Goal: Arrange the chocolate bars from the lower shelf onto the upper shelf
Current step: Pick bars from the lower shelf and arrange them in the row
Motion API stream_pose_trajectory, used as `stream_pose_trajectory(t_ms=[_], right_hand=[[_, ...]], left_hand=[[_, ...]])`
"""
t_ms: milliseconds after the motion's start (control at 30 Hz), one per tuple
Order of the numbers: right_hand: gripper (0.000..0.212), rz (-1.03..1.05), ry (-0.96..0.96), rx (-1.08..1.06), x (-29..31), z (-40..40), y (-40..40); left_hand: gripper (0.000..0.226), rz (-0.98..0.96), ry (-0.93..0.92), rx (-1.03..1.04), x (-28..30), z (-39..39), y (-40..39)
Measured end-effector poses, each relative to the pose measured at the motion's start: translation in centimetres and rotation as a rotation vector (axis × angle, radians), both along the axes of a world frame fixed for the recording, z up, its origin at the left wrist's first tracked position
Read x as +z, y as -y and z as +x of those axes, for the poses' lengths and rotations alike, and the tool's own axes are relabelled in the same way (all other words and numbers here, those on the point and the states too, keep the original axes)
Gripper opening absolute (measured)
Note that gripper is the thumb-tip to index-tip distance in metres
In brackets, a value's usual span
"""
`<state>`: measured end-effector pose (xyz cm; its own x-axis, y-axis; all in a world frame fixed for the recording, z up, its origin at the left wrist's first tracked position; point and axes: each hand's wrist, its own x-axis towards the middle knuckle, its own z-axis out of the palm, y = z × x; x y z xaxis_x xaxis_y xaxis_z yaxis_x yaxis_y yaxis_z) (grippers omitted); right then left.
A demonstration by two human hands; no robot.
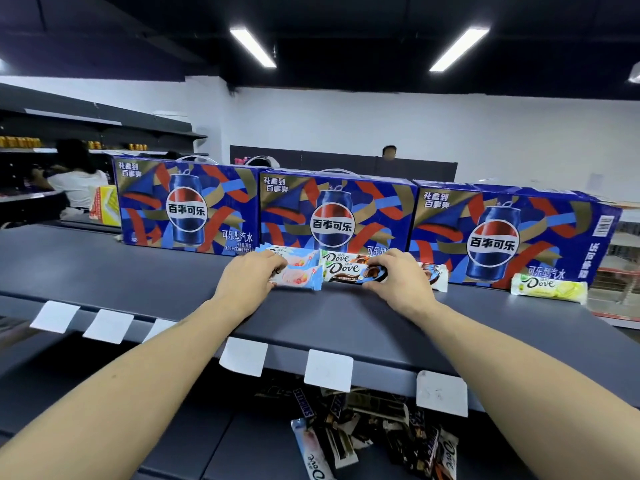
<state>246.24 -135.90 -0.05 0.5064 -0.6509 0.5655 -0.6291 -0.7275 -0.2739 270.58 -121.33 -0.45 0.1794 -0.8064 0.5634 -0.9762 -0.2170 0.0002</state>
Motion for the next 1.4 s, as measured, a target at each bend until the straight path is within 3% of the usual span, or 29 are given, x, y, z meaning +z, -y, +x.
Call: stream_pose_trajectory(t_ms=[733,1200,1400], right_hand=[[0.041,0.028,0.044,-0.207,-0.6,4.7,2.0],[0.040,0.047,0.032,-0.229,-0.6,1.8,1.4],[0.042,0.053,0.020,-0.235,-0.6,-0.9,1.5]], left_hand=[[0.025,0.093,-0.075,-0.076,-0.5,7.1,7.1],[0.052,0.054,-0.075,-0.037,-0.8,5.0,8.4],[0.039,0.067,-0.074,-0.180,0.7,-0.2,8.9]])
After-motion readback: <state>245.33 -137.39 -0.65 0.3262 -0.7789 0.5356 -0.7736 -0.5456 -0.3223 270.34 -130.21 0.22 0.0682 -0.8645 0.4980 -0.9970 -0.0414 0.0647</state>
